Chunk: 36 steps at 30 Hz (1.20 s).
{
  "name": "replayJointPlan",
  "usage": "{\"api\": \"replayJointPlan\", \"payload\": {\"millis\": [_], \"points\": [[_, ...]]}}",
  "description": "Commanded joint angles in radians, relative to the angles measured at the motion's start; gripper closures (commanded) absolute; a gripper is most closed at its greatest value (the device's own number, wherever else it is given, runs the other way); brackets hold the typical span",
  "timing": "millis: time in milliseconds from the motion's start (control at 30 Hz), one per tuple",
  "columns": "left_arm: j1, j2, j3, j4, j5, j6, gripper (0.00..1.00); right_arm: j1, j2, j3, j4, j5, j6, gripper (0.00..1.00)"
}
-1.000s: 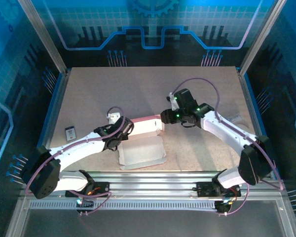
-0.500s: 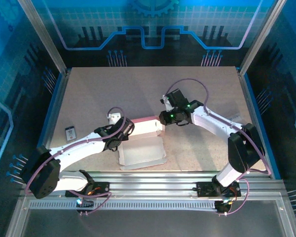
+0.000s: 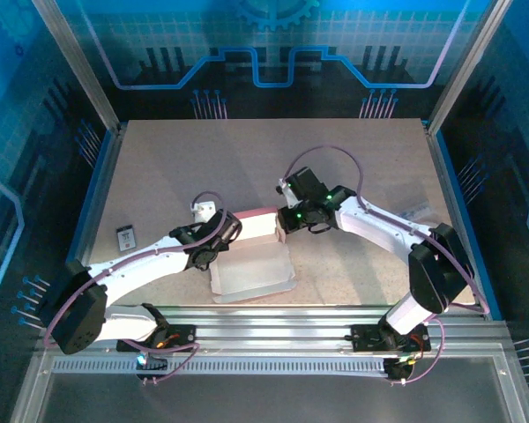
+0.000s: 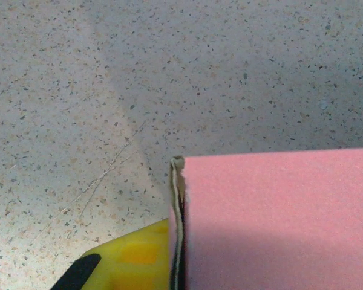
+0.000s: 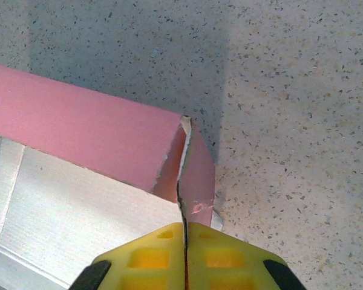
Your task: Fold the paper box
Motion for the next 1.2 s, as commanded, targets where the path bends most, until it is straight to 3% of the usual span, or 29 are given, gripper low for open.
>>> {"api": "replayJointPlan", "payload": {"millis": [0,300,633,867,1167], "points": [[-0.021,-0.001,0.036,-0.021,-0.037,-0.039,0.88,0.030,-0.015,0.005,-0.006,-0.001,0.021,0.91],[-0.061,0.007,0.022,-0.021,-0.064,-0.096,0.87,0.075,0.012,-0.007,0.027,0.045,0.093,0.91],[-0.066,-0.117,-0.022,-0.025,0.023,-0.096,0.73,0.129,-0.024,-0.147,0.167,0.252,0.109,0.92],[-0.064,-0.235,0.003,-0.080,0.213,-0.006,0.53,0.135,-0.005,-0.149,0.196,0.259,0.052,0.92],[-0.065,-0.336,-0.026,-0.138,0.459,0.084,0.19,0.137,0.013,-0.096,0.175,0.264,-0.036,0.92]]}}
